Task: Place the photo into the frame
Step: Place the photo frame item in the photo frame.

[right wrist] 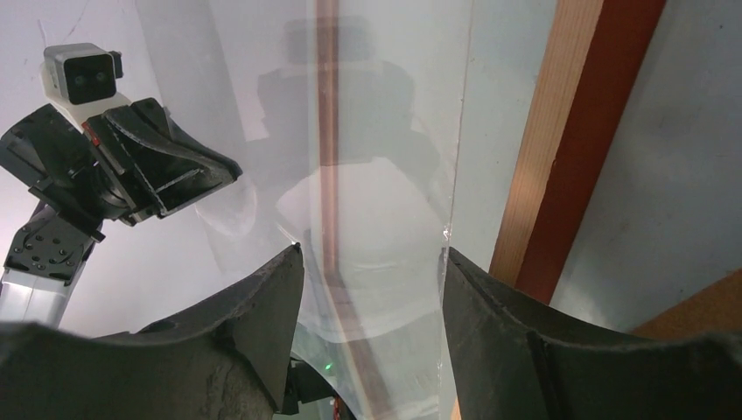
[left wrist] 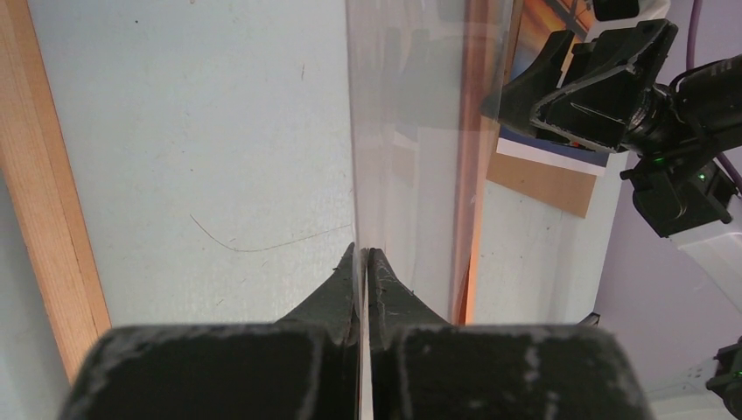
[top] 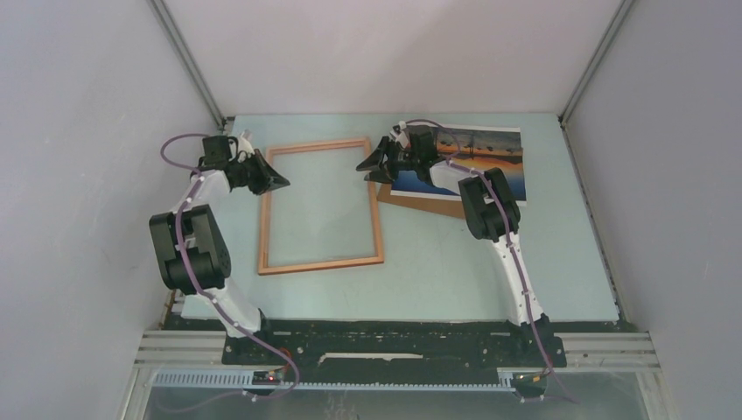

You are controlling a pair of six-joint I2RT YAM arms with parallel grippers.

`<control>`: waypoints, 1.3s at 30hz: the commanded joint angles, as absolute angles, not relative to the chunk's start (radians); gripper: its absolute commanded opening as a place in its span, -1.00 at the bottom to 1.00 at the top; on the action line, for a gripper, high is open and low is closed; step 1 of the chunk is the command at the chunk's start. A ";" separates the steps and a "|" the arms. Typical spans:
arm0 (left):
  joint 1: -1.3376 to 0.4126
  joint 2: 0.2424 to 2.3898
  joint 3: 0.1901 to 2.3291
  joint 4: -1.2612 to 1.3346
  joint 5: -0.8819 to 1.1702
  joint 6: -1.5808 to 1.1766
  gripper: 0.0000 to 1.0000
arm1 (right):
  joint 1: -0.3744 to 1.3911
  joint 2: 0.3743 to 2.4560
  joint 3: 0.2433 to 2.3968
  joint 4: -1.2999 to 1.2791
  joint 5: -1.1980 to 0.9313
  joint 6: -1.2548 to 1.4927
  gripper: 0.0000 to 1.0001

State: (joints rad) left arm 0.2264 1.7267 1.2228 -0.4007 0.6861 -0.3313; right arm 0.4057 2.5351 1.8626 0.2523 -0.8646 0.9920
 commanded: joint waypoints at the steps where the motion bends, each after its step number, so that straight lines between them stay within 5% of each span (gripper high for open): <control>1: 0.216 1.749 1.231 -0.416 0.689 -0.304 -1.00 | 0.396 2.551 1.922 0.261 -0.859 0.979 0.32; 39: 0.223 1.857 1.332 -0.487 0.679 -0.289 -1.00 | 0.374 2.472 1.934 -0.051 -0.725 0.826 0.39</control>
State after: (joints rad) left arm 0.2264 1.8488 1.2739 -0.4614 0.6827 -0.3283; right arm 0.3958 2.5366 1.9125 0.0788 -0.8066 0.9092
